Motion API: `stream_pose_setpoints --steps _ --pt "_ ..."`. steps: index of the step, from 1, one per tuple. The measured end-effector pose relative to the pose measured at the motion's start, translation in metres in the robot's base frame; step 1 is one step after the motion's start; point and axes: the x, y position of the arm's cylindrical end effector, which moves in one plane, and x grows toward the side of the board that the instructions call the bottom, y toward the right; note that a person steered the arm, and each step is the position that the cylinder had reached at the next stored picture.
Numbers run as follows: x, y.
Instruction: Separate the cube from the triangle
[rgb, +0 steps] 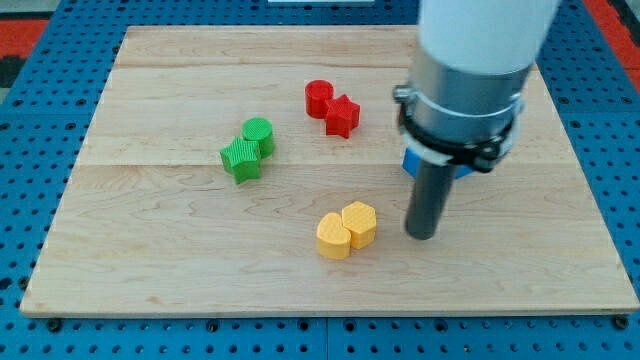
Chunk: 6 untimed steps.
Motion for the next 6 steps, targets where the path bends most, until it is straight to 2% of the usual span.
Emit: stream_pose_setpoints --steps 1,2,3,5,6 --pt "-0.032 0.046" --pt "-0.067 0.066" --pt "-0.074 0.069" --pt "-0.111 0.023" --pt "-0.164 0.013"
